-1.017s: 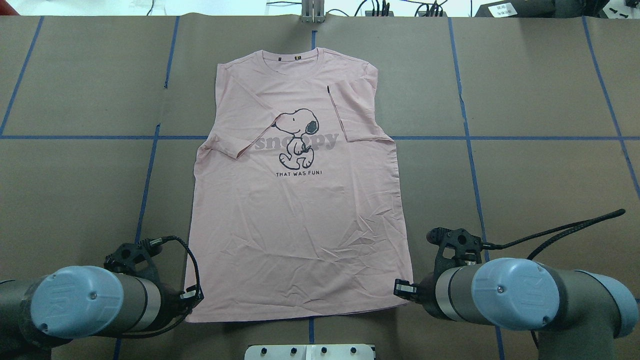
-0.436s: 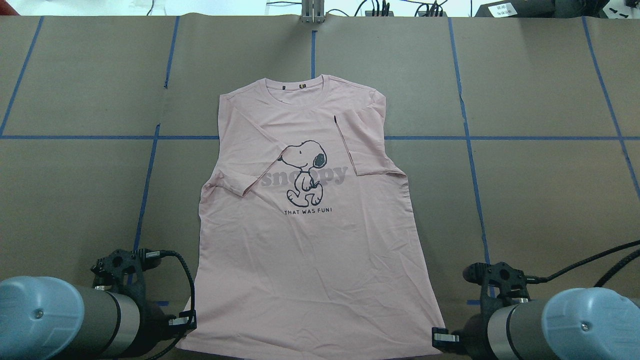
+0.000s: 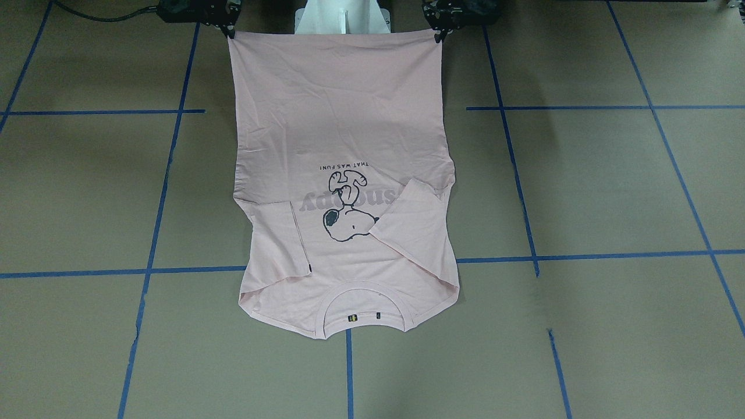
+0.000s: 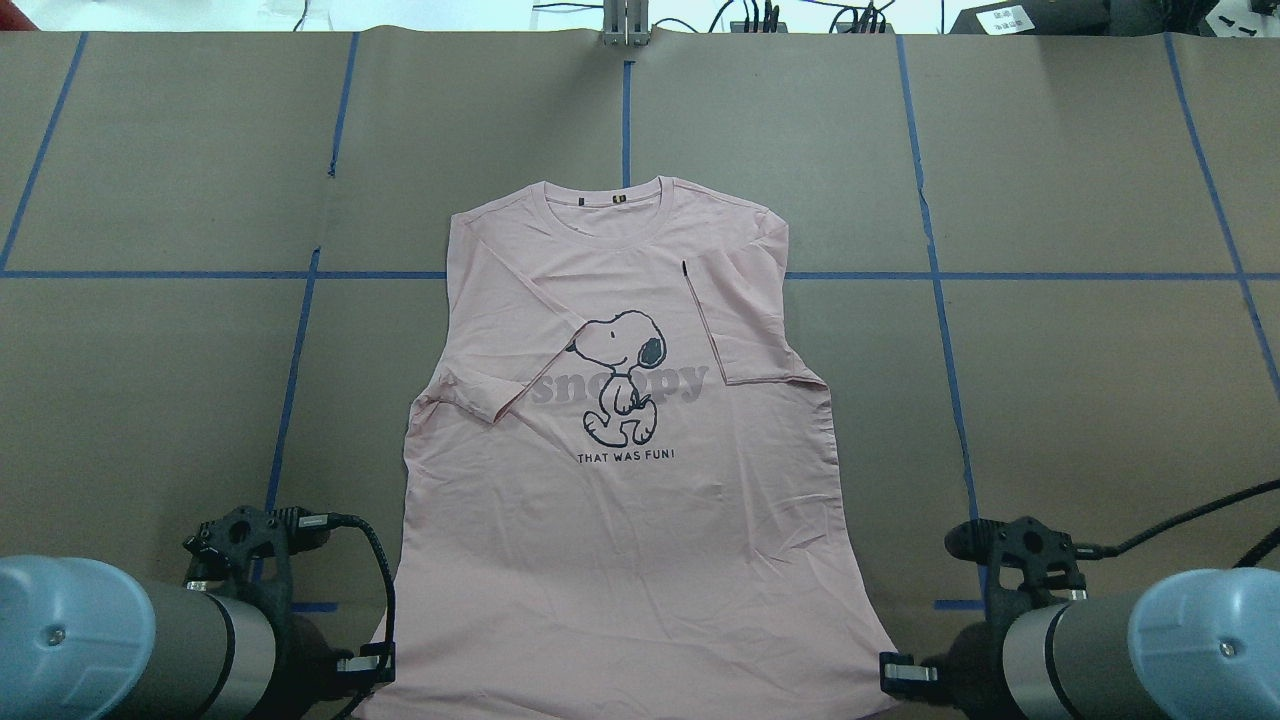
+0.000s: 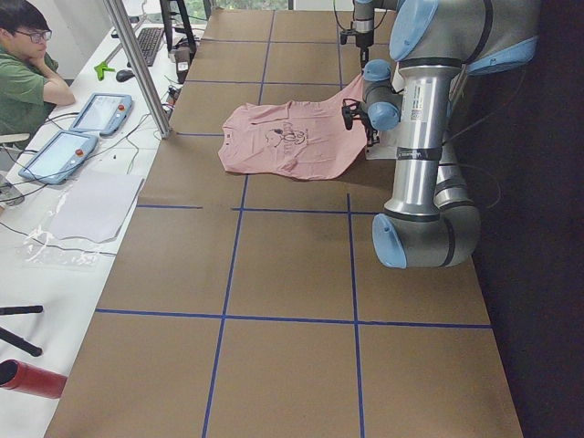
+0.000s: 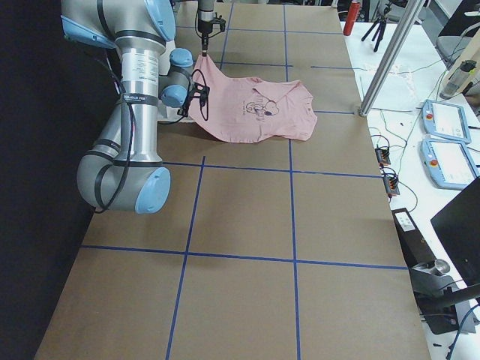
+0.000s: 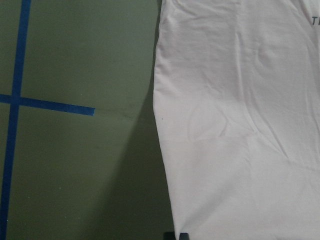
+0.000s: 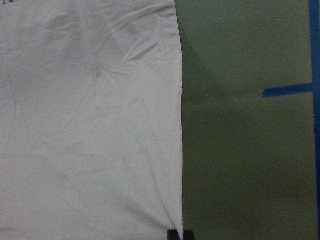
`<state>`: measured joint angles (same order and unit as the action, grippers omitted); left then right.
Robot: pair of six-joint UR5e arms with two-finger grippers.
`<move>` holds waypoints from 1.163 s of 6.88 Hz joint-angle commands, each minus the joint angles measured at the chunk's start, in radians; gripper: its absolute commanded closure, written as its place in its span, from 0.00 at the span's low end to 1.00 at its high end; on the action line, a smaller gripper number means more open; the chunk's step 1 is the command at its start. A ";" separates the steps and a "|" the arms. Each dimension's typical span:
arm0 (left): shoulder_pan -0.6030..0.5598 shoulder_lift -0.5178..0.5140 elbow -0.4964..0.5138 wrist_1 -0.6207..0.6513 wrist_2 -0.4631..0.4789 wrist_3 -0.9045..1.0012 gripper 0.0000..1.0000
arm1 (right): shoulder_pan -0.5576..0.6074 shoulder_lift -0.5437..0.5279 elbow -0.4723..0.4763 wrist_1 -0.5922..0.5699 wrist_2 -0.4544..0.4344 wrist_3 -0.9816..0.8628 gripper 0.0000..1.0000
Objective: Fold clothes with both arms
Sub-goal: 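Lift the hem and fold it toward the collar with both grippers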
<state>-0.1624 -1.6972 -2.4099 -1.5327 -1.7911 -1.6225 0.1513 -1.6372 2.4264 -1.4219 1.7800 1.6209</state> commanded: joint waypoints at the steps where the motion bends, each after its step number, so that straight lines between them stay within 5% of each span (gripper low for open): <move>1: -0.149 -0.045 0.023 0.003 -0.010 0.147 1.00 | 0.223 0.171 -0.143 0.000 0.010 -0.201 1.00; 4: -0.411 -0.206 0.270 0.005 -0.062 0.312 1.00 | 0.504 0.406 -0.402 0.011 0.051 -0.449 1.00; 8: -0.588 -0.354 0.633 -0.134 -0.065 0.389 1.00 | 0.658 0.660 -0.876 0.147 0.079 -0.553 1.00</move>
<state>-0.7165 -2.0271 -1.8734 -1.5919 -1.8560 -1.2397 0.7726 -1.0321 1.6885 -1.3357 1.8455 1.0793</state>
